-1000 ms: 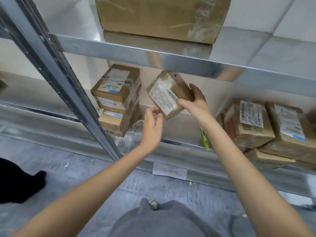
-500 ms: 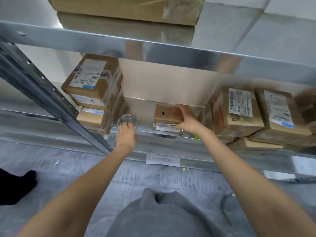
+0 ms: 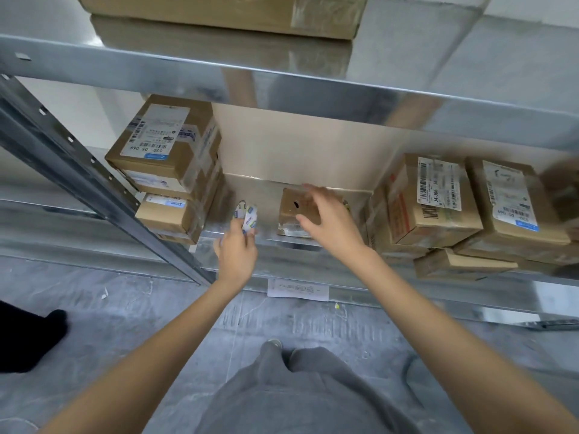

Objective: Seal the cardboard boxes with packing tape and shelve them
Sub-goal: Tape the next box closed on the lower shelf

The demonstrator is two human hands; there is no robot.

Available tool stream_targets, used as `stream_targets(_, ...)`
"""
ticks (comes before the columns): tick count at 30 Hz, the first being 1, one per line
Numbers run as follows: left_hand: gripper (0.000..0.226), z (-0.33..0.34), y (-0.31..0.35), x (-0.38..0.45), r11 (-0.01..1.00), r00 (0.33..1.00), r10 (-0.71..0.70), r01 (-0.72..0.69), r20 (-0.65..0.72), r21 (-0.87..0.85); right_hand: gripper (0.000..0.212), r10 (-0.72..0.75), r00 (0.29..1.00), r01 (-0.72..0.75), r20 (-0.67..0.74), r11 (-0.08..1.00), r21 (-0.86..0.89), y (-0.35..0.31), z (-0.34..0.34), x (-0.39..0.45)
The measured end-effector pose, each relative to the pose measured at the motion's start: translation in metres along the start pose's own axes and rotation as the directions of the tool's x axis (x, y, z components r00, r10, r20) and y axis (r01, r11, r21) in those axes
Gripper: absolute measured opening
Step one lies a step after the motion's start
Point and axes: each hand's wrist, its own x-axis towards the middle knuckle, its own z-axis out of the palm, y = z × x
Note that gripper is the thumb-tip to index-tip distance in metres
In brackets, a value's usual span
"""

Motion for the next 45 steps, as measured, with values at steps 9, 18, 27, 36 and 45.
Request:
stream_targets(9,0.007,-0.014,0.029,-0.048,0.883,0.984,0.167,-0.119,0.065,-0.454,0.058,0.215,0.927,-0.349,0.307,0.794,0.498,-0.026,0.028,-0.002)
stream_targets(18,0.002,-0.017,0.03,-0.064,0.896,0.973,0.169,-0.085,0.157,-0.436,0.026,0.262,0.931,-0.363,0.252,0.615,0.7,-0.035,0.018,-0.014)
stream_targets(27,0.011,-0.028,0.049,-0.065,0.886,0.869,0.34,-0.167,0.36,-0.433,0.007,0.422,0.843,-0.495,0.332,0.369,0.787,-0.031,0.009,-0.008)
stream_targets(36,0.031,-0.013,0.068,-0.054,0.796,0.871,0.087,0.231,0.484,-0.559,0.01,0.383,0.891,-0.4,0.245,0.405,0.822,-0.032,-0.034,0.014)
stream_targets(45,0.035,-0.001,0.073,-0.051,0.757,0.906,0.054,0.237,0.42,-0.609,0.011,0.474,0.858,-0.459,0.198,0.532,0.712,-0.016,-0.03,0.056)
